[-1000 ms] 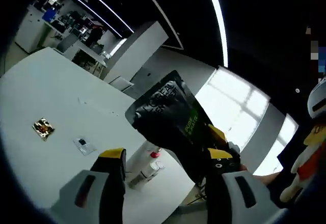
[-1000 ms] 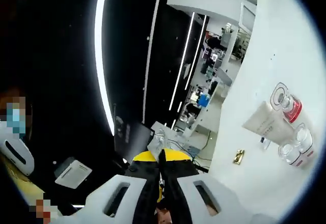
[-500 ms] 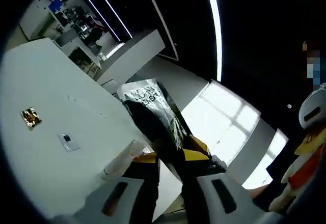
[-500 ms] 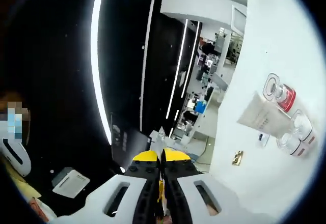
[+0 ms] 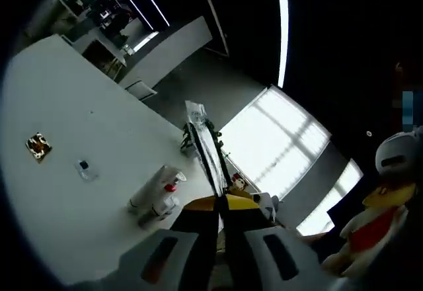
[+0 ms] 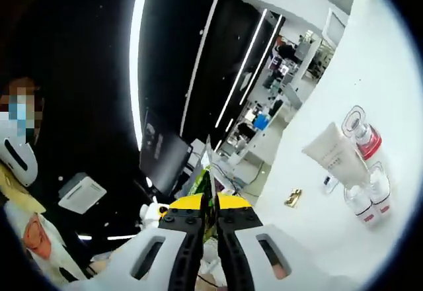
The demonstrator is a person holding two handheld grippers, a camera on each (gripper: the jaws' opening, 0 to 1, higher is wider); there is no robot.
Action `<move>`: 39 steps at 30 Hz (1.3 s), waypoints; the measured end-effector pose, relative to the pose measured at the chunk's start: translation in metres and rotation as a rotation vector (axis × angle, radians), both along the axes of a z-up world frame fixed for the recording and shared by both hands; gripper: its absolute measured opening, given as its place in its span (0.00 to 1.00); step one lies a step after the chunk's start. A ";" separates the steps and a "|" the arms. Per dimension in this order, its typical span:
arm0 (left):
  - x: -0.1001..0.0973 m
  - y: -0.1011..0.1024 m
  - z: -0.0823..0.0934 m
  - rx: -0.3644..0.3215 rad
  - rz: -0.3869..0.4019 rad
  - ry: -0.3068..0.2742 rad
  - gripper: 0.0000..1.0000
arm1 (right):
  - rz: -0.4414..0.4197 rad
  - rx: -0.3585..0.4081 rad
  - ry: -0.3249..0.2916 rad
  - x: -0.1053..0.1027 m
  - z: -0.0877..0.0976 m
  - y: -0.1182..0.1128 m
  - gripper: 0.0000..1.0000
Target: Arrange the skincare products in the storage area until every visible bottle or jar stands upright without overlapping.
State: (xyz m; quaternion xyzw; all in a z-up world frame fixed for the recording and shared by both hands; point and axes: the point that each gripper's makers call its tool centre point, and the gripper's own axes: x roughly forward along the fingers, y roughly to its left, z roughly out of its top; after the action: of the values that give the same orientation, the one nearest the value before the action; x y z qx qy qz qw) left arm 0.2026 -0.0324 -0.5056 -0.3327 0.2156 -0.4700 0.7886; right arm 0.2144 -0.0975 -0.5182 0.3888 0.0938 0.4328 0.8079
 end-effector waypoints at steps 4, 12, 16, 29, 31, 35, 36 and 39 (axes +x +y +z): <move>-0.006 0.003 0.001 0.042 -0.060 0.005 0.04 | 0.073 -0.054 -0.061 -0.002 0.003 -0.004 0.16; -0.018 0.004 0.004 0.064 -0.168 -0.007 0.03 | 0.228 -0.085 -0.038 -0.003 0.006 0.006 0.31; -0.027 0.001 0.002 0.084 -0.257 -0.027 0.03 | 0.286 -0.066 -0.028 -0.006 0.006 0.017 0.32; -0.028 0.006 -0.012 0.124 -0.313 0.003 0.03 | 0.400 0.039 -0.027 -0.027 0.019 0.024 0.02; -0.024 0.005 -0.011 0.110 -0.285 0.010 0.03 | 0.365 0.034 -0.040 -0.024 0.021 0.024 0.02; -0.007 0.005 -0.005 0.103 -0.177 -0.111 0.04 | 0.310 0.101 -0.017 -0.016 0.026 0.019 0.01; -0.007 0.004 -0.004 0.102 -0.167 -0.129 0.05 | 0.304 0.113 -0.011 -0.015 0.026 0.019 0.01; -0.004 0.002 -0.010 0.128 -0.125 -0.139 0.10 | 0.277 0.137 0.019 -0.011 0.024 0.016 0.01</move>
State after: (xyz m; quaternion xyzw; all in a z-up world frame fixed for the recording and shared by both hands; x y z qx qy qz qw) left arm 0.1984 -0.0306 -0.5160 -0.2340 0.2105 -0.5254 0.7905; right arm 0.2037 -0.0819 -0.4942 0.4305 0.1244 0.5420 0.7110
